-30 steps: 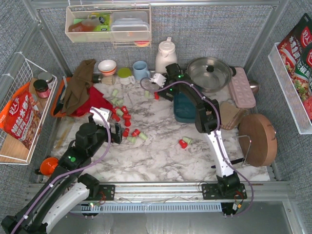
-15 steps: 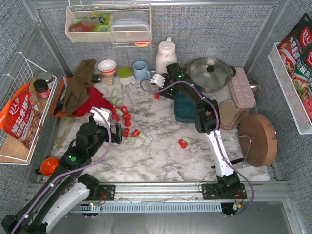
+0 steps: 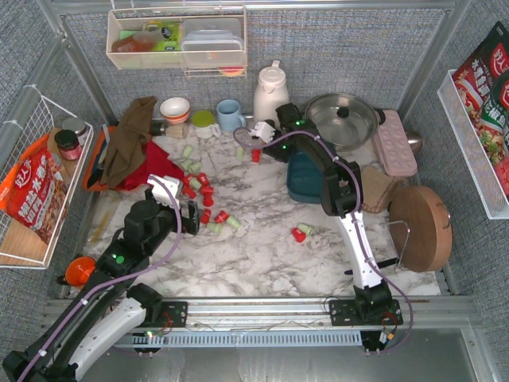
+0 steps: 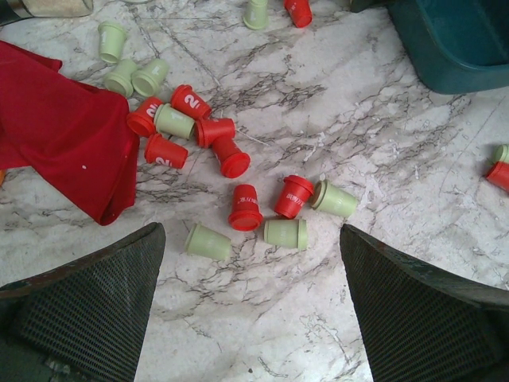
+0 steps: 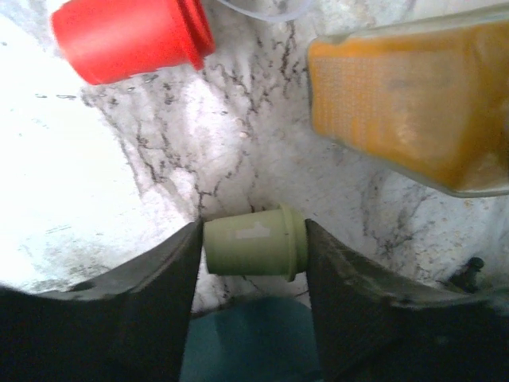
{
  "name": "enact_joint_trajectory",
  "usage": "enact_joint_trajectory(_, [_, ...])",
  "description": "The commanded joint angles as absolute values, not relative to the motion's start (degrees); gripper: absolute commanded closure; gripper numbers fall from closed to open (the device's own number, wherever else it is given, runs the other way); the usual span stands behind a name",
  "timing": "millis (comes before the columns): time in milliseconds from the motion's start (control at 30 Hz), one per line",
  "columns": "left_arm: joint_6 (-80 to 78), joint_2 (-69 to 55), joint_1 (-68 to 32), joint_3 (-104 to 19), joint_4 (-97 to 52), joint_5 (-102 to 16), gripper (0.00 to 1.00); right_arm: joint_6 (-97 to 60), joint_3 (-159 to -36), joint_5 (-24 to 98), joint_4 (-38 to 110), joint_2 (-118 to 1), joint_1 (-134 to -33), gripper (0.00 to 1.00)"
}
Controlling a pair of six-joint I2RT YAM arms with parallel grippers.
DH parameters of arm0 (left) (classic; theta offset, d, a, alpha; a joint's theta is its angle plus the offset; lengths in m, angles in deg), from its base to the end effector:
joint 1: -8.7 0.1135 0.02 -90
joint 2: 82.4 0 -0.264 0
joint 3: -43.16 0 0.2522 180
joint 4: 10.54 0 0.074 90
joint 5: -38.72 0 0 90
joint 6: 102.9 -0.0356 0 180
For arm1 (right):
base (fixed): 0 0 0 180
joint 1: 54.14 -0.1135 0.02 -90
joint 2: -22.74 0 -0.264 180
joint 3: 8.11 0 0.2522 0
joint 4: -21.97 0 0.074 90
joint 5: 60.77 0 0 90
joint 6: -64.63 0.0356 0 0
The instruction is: Mix the coffee capsules in the storage basket
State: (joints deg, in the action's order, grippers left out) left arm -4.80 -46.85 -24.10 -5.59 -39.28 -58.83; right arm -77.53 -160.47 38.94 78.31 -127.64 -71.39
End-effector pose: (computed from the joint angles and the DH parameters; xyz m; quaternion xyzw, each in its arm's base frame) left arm 0.1337 -0.0806 0.2953 0.1310 0.7846 -0.1618 0.5840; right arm 0.5379 0.1733 0.1640 -0.5614 0.7651 -0.0146 0.3151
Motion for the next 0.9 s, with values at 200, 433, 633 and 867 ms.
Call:
enact_joint_trajectory(200, [-4.11,-47.03,-23.99,-5.58,-38.01,-59.26,0.01,-76.14,-158.93,38.8,89.92,-127.57,-71.27,0.6])
enact_joint_trajectory(433, [-4.26,-47.07,-23.99,-5.59,-38.02,-59.43,0.01,-72.87,-156.06,41.29,85.38,-123.29,-72.03,0.61])
enact_joint_trajectory(633, [-4.7,-46.98,-23.85,-5.56,-38.15,-59.88,0.01,-67.82,-150.12,42.89,78.14,-114.18,-73.35,0.63])
enact_joint_trajectory(867, [-4.41,-47.31,-23.65,-5.56,-38.44,-60.15,0.01,-53.02,-133.27,32.65,62.63,-98.25,-73.31,0.61])
